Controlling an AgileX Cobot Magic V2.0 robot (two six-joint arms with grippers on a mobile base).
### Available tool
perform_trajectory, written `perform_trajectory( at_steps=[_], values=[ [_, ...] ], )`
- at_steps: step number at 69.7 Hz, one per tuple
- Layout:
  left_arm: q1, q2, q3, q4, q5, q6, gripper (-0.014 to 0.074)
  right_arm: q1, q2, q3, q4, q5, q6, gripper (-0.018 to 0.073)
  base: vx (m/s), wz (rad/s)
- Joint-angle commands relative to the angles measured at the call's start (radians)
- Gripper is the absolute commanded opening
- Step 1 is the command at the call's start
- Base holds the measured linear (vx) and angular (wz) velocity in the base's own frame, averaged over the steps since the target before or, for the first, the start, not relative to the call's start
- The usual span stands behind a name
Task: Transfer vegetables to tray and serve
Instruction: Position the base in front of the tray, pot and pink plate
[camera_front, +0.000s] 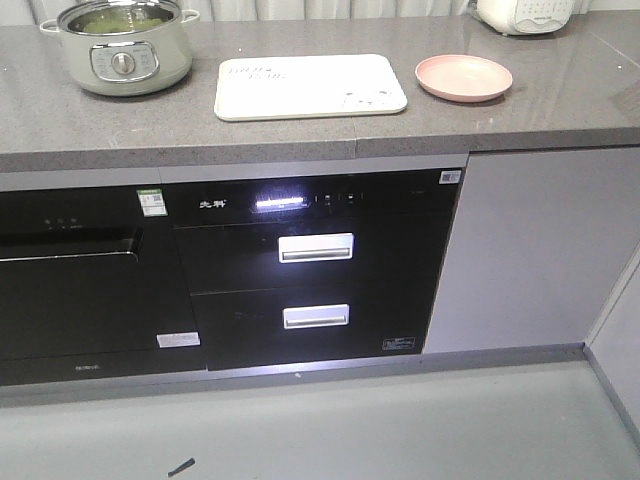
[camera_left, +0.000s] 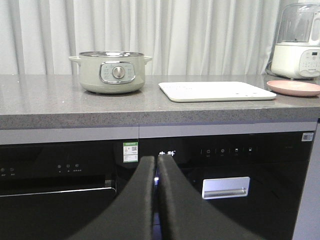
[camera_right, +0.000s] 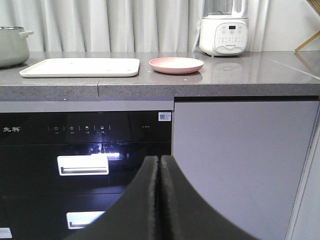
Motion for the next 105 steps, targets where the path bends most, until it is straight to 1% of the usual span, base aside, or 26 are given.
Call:
perform_trajectory(
  at_steps=[1, 105],
  values=[
    [0.004, -0.015, 0.027, -0.007, -0.077, -0.003, -0.0006, -0.003, -0.007, 0.016, -0.002, -0.072, -0.002, -0.0006, 0.23, -0.02],
    [0.004, -0.015, 0.027, -0.007, -0.077, -0.003, -0.0006, -0.003, -0.007, 0.016, -0.002, -0.072, -0.002, -0.0006, 0.19, 0.03]
  ],
)
